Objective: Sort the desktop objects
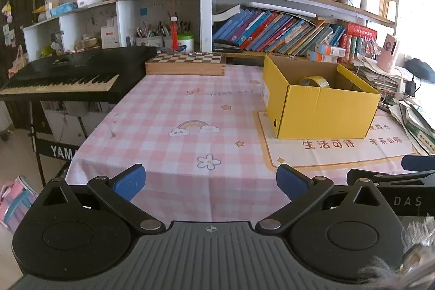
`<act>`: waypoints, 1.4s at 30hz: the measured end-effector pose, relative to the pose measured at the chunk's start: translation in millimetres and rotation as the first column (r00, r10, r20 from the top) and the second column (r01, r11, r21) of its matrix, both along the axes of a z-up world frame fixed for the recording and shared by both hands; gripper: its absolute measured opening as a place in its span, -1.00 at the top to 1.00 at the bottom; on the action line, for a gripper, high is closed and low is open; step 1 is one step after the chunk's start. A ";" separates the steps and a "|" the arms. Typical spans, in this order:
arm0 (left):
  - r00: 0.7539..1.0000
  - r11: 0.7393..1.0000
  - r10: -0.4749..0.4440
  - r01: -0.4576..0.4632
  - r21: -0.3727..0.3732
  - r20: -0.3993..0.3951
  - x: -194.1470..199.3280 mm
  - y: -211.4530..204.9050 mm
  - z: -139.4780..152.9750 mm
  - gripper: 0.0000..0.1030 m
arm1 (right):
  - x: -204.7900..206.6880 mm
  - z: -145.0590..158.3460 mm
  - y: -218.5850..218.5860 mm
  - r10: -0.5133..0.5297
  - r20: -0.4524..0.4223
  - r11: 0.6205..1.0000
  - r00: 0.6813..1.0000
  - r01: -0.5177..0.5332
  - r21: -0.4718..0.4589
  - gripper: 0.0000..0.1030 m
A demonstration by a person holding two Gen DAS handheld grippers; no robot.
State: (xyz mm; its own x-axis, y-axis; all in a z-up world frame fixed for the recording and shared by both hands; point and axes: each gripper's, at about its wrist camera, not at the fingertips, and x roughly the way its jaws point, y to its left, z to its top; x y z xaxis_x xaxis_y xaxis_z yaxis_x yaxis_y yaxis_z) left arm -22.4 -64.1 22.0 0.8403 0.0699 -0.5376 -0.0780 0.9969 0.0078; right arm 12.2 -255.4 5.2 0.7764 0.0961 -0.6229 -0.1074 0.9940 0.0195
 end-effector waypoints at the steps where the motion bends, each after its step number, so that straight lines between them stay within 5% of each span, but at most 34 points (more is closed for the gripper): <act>1: 1.000 1.000 -0.002 0.002 -0.004 -0.002 -0.8 0.9 -0.4 -1.00 | -1.1 -0.5 1.0 -0.001 -0.003 1.000 1.000 0.001 0.000 -0.97; 42: 0.999 0.999 -0.035 0.033 -0.043 -0.038 -13.4 12.0 -9.7 -1.00 | -15.1 -3.9 17.5 0.004 -0.048 1.000 0.999 -0.004 0.000 -0.97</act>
